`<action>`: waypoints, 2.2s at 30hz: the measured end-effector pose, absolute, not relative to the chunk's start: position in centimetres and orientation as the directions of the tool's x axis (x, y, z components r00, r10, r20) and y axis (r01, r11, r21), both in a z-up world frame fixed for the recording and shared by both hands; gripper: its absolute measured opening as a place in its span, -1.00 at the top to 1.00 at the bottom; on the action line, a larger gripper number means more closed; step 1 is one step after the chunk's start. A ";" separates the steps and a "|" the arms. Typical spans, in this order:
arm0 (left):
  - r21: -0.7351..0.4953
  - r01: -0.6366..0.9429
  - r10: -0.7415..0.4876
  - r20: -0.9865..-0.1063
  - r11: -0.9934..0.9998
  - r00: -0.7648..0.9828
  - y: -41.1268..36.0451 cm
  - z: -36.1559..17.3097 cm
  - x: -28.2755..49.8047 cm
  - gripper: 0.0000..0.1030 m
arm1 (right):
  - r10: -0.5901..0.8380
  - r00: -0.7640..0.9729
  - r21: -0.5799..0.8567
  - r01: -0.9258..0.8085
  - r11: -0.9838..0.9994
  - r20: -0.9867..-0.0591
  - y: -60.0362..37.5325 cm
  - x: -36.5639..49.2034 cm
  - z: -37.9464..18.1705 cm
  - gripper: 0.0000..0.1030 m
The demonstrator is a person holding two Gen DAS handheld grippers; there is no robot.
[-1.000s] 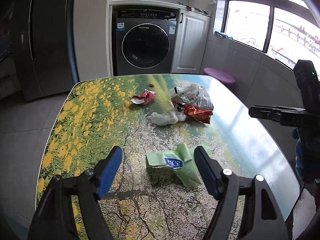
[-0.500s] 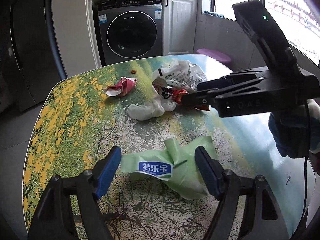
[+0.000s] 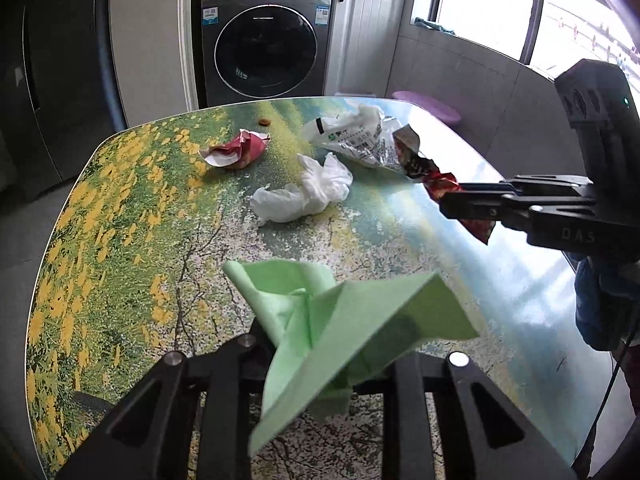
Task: Collect trash
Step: 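Grasp the green paper with the left gripper while the right grasps the red snack bag, then carry both items over the trash bin and open both grippers, then move both open grippers back to the table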
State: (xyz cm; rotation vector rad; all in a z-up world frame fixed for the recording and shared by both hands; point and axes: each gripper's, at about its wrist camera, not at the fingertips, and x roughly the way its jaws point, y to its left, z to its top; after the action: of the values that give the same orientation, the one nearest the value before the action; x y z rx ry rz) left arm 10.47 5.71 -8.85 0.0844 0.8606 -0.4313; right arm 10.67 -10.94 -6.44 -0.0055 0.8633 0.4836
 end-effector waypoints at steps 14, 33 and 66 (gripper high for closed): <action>-0.133 0.502 -0.448 -0.678 0.855 0.583 0.3 -1.9 7.2 0.60 | 0.269 0.732 0.234 -0.153 0.960 -0.625 -23.5 -1.6 -1.8 0.63; -0.212 0.774 -0.571 -0.790 0.597 0.225 -29.7 -4.4 7.9 0.44 | 0.026 0.650 0.339 0.362 0.868 -0.760 -42.7 -6.6 -12.1 0.62; 0.035 0.528 -0.391 -0.630 0.849 0.671 -16.1 0.7 4.8 -0.11 | -0.010 0.758 0.251 0.229 0.941 -0.653 -34.7 -8.1 -2.1 0.06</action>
State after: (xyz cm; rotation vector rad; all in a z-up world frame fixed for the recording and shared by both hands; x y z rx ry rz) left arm 4.81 -16.07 0.66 0.2224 0.6544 -0.5222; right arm -8.12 -34.73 -2.13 0.3274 0.7020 -0.1326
